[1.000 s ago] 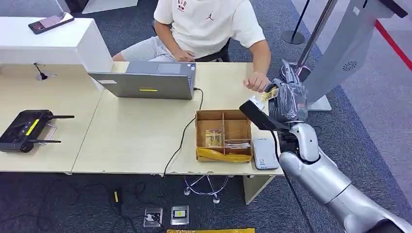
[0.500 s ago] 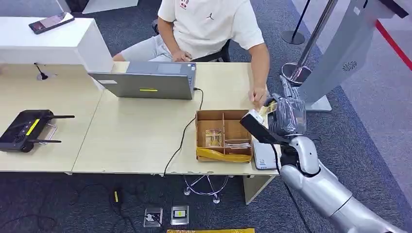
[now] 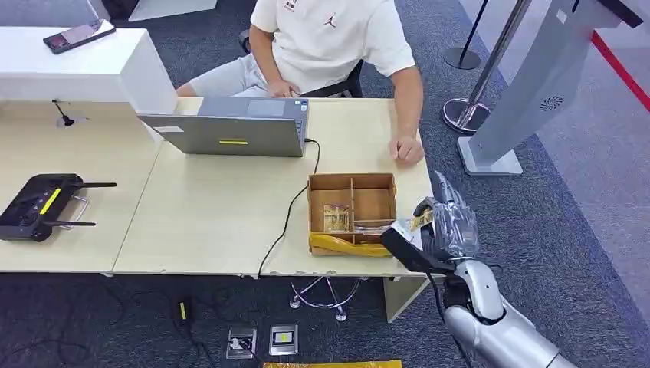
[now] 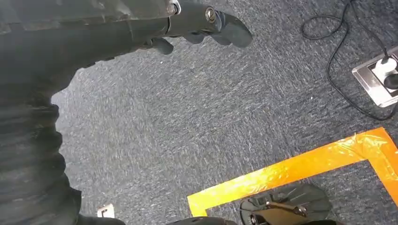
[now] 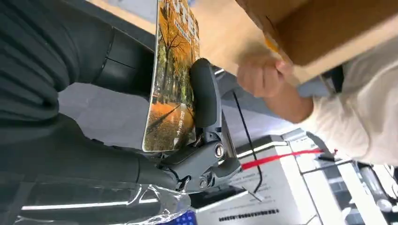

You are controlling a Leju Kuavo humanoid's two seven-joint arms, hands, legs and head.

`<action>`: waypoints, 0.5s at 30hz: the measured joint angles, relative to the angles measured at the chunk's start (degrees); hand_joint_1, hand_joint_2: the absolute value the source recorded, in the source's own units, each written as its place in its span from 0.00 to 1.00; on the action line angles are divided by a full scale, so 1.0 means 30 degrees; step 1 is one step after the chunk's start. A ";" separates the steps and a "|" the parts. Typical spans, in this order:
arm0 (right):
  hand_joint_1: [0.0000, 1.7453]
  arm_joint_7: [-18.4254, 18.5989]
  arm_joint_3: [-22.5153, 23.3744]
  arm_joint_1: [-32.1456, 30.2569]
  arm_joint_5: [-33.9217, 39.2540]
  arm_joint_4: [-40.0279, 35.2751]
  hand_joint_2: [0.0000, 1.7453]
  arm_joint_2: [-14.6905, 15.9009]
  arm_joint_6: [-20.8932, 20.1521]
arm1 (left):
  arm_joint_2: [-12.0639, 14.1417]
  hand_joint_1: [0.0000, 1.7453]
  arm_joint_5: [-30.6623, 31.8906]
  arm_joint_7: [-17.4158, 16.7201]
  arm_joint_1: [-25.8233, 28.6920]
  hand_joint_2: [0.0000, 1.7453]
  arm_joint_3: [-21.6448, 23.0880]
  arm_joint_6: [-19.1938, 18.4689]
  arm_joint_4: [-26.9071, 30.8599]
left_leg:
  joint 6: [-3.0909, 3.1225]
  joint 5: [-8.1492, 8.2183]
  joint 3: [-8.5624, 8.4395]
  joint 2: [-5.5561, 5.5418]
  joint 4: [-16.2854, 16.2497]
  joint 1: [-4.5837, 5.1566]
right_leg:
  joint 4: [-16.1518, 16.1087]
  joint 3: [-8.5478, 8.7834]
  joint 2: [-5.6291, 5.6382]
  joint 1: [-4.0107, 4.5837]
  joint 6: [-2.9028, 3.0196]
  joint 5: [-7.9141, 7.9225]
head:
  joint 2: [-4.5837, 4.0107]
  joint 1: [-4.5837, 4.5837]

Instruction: Pass the card to the sensor for recognition and then transmit it.

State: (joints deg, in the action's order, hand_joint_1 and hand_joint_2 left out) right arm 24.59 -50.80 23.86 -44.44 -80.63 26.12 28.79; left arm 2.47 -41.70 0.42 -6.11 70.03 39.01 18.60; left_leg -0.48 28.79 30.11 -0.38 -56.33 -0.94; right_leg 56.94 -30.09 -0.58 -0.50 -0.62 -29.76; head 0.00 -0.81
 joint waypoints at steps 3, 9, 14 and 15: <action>1.00 0.0007 -0.0007 -0.0845 -0.0094 -0.0145 1.00 0.0000 -0.0189 | 0.0000 0.00 -0.0036 0.0000 -0.0002 1.00 0.0000 0.0000 0.0000 | 0.0001 0.0001 -0.0001 0.0004 0.0001 0.0000 | 0.0000 -0.0002 0.0002 0.0000 0.0000 -0.0001 | 0.0000 0.0000; 1.00 0.0022 -0.0044 -0.2056 -0.0189 -0.0145 1.00 -0.0051 -0.0175 | 0.0007 0.00 0.0044 0.0000 -0.0003 1.00 0.0007 -0.0051 0.0000 | 0.0000 0.0000 -0.0001 0.0003 0.0002 0.0000 | 0.0000 0.0001 0.0001 0.0000 -0.0001 -0.0001 | 0.0000 0.0000; 1.00 -0.0015 -0.0044 -0.2726 0.0226 -0.0101 1.00 -0.0153 -0.0095 | 0.0000 0.00 0.0204 0.0007 -0.0007 1.00 0.0029 -0.0102 0.0000 | 0.0000 -0.0001 0.0000 0.0003 0.0002 0.0000 | 0.0000 0.0001 0.0002 0.0000 -0.0001 -0.0001 | 0.0000 0.0000; 1.00 -0.0021 -0.0044 -0.2821 0.0255 -0.0080 1.00 -0.0182 -0.0080 | 0.0000 0.00 0.0211 0.0007 -0.0008 1.00 0.0051 -0.0102 0.0000 | 0.0000 -0.0001 0.0000 0.0003 0.0002 0.0001 | 0.0000 0.0000 0.0002 -0.0001 -0.0001 -0.0001 | 0.0000 0.0001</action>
State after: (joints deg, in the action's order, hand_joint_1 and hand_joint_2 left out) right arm 24.53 -50.93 15.40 -43.67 -80.87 25.57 28.55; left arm 2.47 -41.07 0.44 -6.14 70.18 38.71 18.60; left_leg -0.48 28.79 30.11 -0.37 -56.32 -0.94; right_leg 56.94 -30.09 -0.58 -0.50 -0.62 -29.76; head 0.00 -0.81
